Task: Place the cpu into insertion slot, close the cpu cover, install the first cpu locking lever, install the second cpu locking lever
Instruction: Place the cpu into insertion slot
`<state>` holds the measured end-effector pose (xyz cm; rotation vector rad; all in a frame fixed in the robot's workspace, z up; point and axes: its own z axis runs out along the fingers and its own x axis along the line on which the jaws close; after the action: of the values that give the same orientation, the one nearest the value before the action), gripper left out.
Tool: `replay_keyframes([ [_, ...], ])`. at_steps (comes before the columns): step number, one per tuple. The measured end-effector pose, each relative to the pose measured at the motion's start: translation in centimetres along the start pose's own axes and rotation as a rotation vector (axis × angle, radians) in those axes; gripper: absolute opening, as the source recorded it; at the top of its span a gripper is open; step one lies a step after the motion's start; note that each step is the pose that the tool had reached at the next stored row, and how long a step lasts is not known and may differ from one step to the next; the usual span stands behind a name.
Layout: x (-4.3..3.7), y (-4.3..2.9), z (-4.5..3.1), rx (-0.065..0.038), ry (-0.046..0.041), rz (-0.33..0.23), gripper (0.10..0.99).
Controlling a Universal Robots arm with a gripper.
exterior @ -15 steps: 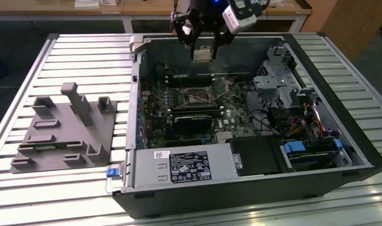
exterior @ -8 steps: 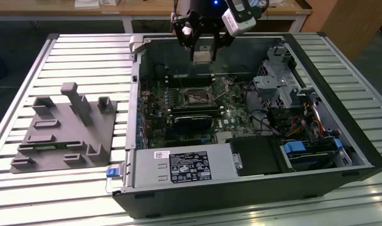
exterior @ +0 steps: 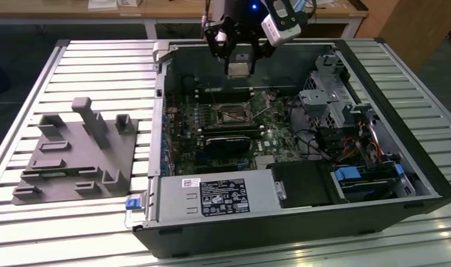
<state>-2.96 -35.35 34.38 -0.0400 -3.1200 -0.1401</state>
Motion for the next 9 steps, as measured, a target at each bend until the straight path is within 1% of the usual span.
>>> replay_keyframes([
  [9,-0.01,-0.04,0.50,0.000,0.0000,0.000,0.537],
])
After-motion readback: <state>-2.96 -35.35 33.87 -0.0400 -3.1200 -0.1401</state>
